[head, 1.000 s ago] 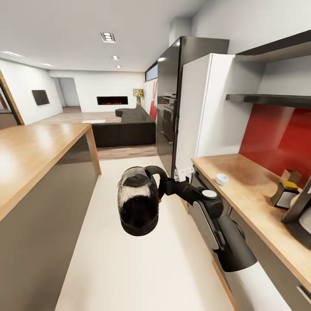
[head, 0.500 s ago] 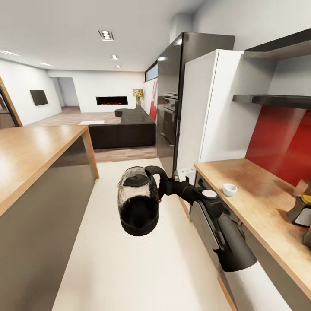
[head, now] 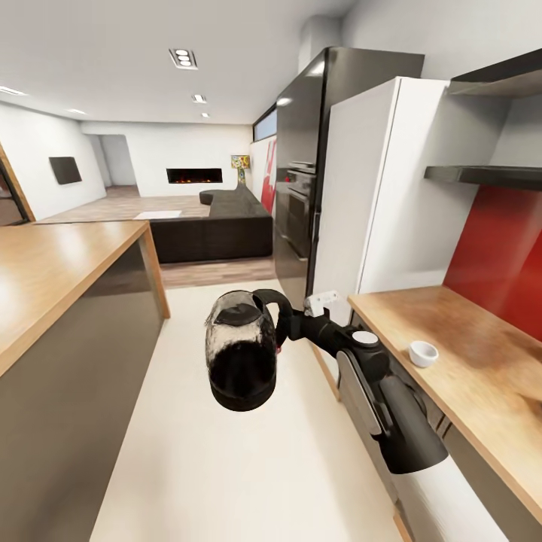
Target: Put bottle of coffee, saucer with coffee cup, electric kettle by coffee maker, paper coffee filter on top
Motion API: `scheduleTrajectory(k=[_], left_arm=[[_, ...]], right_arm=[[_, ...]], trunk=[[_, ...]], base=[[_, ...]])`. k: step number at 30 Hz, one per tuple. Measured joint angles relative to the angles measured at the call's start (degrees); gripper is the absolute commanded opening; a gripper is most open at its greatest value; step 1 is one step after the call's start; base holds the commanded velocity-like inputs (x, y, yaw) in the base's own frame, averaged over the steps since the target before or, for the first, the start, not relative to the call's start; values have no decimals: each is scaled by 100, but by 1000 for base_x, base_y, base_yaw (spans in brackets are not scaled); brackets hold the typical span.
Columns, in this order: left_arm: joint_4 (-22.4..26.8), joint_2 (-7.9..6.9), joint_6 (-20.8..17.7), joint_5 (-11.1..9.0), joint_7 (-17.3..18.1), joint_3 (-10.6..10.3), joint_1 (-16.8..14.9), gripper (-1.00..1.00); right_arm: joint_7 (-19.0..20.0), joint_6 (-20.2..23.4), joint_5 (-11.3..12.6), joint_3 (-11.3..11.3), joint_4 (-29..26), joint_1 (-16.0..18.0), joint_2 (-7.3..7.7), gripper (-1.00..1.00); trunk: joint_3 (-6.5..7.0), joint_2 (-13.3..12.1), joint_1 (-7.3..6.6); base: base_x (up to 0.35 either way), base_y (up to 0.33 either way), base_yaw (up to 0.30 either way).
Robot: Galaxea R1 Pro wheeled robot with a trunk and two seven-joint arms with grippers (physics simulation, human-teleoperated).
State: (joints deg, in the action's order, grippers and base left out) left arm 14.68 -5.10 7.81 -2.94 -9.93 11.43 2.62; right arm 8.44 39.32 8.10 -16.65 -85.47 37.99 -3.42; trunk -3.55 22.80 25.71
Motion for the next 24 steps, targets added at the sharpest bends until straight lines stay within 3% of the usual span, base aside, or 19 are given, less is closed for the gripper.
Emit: scheduleTrajectory(k=[24], left_arm=[[0, 0, 0, 0, 0, 0, 0, 100]], right_arm=[[0, 0, 2, 0, 0, 0, -3, -100]], trunk=[[0, 0, 0]], base=[[336, 100, 0]])
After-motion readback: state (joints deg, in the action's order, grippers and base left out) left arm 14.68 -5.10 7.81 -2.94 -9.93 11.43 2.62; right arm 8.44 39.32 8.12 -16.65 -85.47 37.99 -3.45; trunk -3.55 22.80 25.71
